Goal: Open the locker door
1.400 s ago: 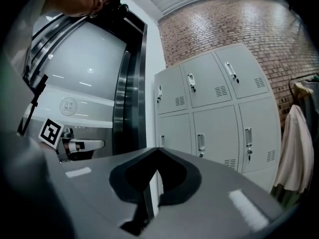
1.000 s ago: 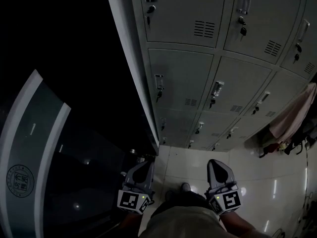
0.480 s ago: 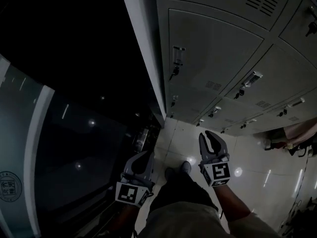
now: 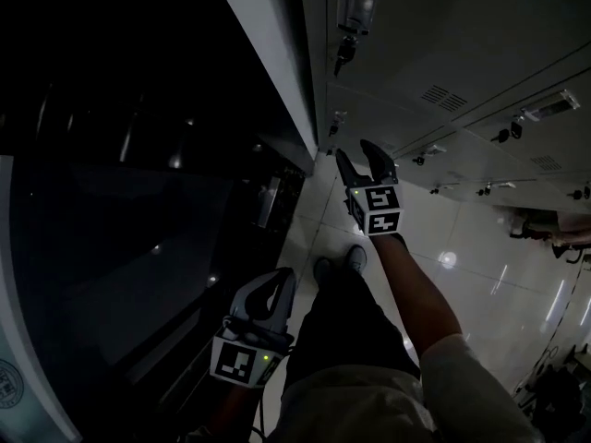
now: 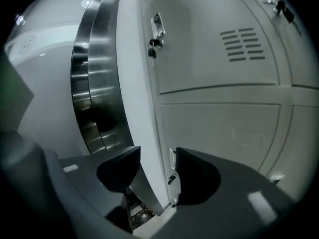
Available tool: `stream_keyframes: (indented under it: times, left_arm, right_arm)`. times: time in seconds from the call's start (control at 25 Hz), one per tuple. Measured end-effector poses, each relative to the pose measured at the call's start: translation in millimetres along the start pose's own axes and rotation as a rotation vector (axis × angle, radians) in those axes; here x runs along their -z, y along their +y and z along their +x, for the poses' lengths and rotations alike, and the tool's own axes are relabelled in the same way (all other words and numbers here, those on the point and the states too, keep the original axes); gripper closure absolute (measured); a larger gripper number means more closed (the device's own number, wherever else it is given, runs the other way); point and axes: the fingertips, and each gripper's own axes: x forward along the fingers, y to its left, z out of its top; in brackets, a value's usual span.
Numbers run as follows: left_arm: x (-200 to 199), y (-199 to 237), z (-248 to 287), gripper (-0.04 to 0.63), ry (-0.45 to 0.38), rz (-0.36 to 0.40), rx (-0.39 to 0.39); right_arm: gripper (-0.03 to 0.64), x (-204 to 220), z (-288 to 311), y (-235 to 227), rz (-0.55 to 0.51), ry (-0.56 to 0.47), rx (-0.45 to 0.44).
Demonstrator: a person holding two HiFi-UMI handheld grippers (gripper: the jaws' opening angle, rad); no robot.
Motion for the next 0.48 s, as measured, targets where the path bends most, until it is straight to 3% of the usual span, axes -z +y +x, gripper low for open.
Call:
stream_keyframes:
  times: [0.28, 0.48]
  left_arm:
    - [72.5, 25.3, -8.8, 0.525, 0.012, -0.032, -0.058]
    - [98.0, 31.9, -10.4, 0.523, 0.024, -0.045, -0.059]
  right_arm:
    - [0.391, 63.8, 80.9, -10.7, -0.021, 0.072, -0.005]
    - [0.396, 89.9, 120.9, -18.0, -0.026, 0.09, 0.012]
